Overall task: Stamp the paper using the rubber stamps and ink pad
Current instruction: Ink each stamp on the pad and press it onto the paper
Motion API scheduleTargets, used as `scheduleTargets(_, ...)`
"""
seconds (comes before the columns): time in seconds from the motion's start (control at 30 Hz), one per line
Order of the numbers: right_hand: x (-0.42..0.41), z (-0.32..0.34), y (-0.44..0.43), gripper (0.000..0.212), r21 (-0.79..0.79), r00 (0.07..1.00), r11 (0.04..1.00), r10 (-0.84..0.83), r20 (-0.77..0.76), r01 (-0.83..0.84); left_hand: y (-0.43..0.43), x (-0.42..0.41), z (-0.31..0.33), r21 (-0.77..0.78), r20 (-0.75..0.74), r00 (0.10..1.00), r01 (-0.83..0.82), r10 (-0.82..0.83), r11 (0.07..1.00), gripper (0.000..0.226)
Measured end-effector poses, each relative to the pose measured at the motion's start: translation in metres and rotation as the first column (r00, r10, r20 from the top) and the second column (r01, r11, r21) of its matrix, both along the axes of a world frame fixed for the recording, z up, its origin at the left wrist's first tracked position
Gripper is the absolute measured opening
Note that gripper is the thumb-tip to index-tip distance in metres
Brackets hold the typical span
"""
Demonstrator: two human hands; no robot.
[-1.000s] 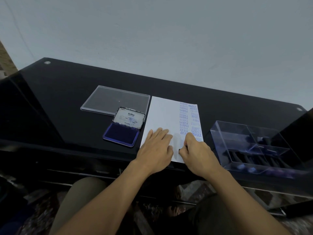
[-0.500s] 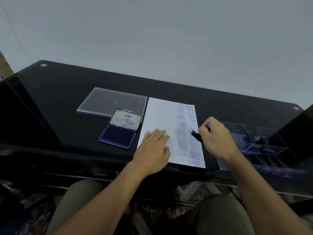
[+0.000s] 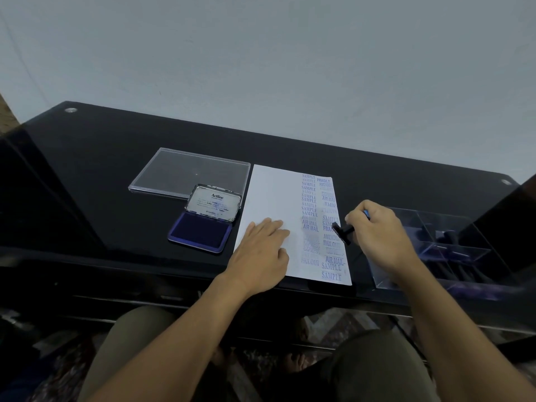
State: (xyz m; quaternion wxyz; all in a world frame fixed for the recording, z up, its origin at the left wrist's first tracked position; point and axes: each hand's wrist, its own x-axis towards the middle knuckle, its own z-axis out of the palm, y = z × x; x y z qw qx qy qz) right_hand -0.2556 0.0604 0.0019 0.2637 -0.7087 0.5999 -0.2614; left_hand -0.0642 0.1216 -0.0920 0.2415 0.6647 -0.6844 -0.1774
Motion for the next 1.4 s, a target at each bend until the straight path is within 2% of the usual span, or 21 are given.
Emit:
scheduleTargets(0.27,0.001,-0.001,0.002,0.018,0.02,1.0,1.0,0.02,-0.011,-0.019,-0.003,0.002,0.0,0.028,-0.062,0.998,0.002,0.0,1.0,0.052)
scheduleTargets(0.4,0.004,0.0,0.004,0.01,0.01,0.999,0.999,0.037,0.017,-0.037,-0.005,0.006,0.011,-0.025,-0.333,0.94,-0.087,0.074,0.996,0.045)
scheduleTargets(0.5,0.009,0.0,0.001,0.008,0.009,0.999,0.999,0.048,0.022,-0.048,-0.004,0.016,0.028,-0.104,-0.407,0.905,-0.183,0.126,0.978,0.041)
scheduleTargets(0.63,0.018,0.001,-0.002,0.008,-0.007,0.997,0.997,0.077,0.031,-0.077,-0.001,0.044,0.045,-0.162,-0.344,0.924,-0.231,0.165,0.959,0.036)
scheduleTargets(0.8,0.044,0.001,-0.004,0.005,-0.036,0.978,0.979,0.202,0.056,-0.2,0.008,0.085,0.054,-0.156,-0.203,0.938,-0.313,0.28,0.937,0.038)
scheduleTargets(1.0,0.107,-0.009,0.003,0.007,-0.062,0.929,0.927,0.367,-0.046,-0.369,0.029,0.136,0.044,-0.127,-0.131,0.903,-0.425,0.409,0.896,0.039)
scheduleTargets(1.1,0.139,-0.015,0.009,0.009,-0.033,0.864,0.868,0.487,-0.127,-0.495,0.038,0.163,0.031,-0.088,-0.066,0.874,-0.485,0.481,0.87,0.041)
scheduleTargets(1.23,0.175,-0.017,0.014,0.012,0.045,0.725,0.755,0.643,-0.245,-0.654,0.049,0.184,0.013,-0.092,0.048,0.848,-0.522,0.528,0.848,0.042)
scheduleTargets(1.4,0.205,-0.02,0.014,0.01,0.045,0.636,0.682,0.703,-0.317,-0.73,0.059,0.191,-0.005,-0.07,0.151,0.83,-0.532,0.537,0.844,0.044)
